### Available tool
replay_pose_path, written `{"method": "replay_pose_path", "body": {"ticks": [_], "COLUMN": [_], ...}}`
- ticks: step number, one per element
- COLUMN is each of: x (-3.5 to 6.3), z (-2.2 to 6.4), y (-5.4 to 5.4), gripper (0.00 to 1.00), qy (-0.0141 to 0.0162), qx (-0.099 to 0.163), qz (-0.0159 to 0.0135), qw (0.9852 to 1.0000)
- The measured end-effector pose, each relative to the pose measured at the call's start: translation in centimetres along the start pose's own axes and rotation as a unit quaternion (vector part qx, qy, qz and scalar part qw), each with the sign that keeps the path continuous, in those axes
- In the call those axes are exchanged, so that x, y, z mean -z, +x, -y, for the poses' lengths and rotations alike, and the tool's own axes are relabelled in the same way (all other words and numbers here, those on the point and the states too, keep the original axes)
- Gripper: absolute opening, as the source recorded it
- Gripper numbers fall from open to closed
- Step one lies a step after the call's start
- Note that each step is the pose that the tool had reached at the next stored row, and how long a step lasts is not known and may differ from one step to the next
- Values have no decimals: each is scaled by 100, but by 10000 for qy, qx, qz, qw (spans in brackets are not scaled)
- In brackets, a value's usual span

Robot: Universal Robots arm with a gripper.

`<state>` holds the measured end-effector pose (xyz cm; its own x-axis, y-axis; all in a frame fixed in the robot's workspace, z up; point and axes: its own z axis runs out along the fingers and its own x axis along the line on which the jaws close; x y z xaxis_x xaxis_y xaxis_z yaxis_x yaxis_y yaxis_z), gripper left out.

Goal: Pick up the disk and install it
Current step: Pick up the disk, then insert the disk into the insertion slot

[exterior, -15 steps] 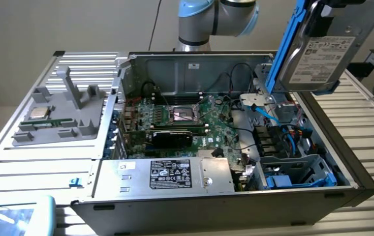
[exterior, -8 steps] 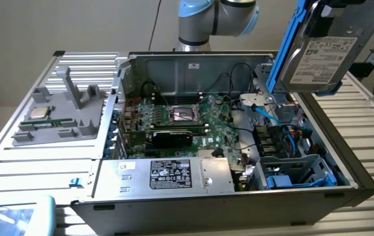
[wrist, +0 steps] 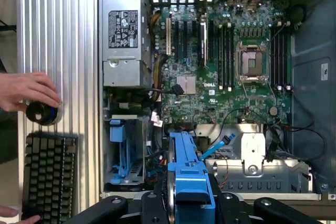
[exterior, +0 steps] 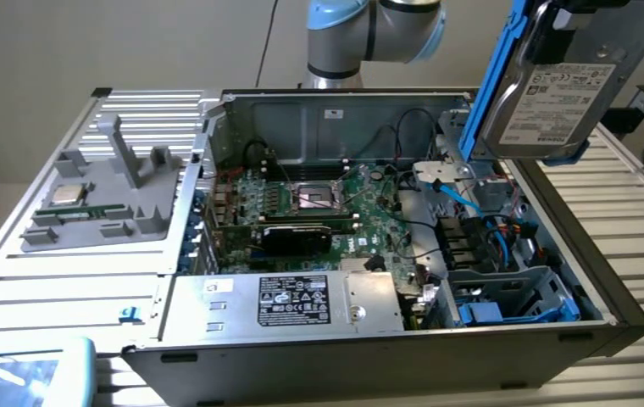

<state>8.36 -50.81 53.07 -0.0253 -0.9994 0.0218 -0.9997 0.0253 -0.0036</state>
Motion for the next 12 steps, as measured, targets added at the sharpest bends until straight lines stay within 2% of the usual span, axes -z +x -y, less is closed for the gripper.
{"method": "replay_pose_path", "body": {"ticks": [12], "x": [0], "z": [-2], "y": [14], "gripper": [37], "qy": [0], "qx": [-2], "qz": [0], "qw": [10000]}}
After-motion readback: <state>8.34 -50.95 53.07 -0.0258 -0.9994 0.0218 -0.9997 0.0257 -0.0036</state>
